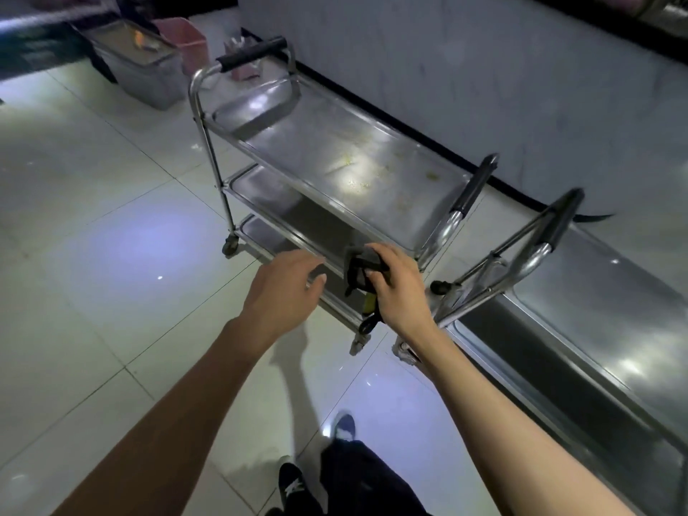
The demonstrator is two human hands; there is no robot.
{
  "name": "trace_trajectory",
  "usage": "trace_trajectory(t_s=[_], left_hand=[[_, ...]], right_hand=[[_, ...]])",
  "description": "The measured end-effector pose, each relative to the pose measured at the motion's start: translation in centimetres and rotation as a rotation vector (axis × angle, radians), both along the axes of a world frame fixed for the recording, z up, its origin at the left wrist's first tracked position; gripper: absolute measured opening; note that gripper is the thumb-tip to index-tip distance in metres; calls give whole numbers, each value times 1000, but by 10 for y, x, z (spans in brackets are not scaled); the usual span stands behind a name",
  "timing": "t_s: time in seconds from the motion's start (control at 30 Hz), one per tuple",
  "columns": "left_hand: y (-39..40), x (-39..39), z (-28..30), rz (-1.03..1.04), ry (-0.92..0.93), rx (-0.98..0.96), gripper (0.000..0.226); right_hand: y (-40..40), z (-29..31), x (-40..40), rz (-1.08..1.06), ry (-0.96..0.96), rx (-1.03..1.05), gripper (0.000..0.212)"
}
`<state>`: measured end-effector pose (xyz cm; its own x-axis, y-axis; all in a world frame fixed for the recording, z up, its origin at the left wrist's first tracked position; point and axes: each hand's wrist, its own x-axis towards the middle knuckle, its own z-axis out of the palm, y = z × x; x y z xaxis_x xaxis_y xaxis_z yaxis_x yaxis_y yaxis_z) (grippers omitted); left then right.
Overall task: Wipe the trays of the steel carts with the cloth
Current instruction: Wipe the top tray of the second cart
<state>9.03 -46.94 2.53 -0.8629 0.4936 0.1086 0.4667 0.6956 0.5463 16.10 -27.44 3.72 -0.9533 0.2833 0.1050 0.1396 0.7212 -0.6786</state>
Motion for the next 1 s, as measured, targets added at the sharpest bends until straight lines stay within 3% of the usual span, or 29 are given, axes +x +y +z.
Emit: trace_trajectory(t_s=[0.37,0.67,1.0], left_hand=[[17,-137,-13,-23,-19,-64,31],[26,-253,-25,42,-113,-83,36],[44,-395,-64,-202,-164,-87,36]], right_hand=[[9,-27,-159,63,73,-114,37],[20,-45,-286,85,9,-122,39],[25,-75,-389,-120,-110,-95,40]])
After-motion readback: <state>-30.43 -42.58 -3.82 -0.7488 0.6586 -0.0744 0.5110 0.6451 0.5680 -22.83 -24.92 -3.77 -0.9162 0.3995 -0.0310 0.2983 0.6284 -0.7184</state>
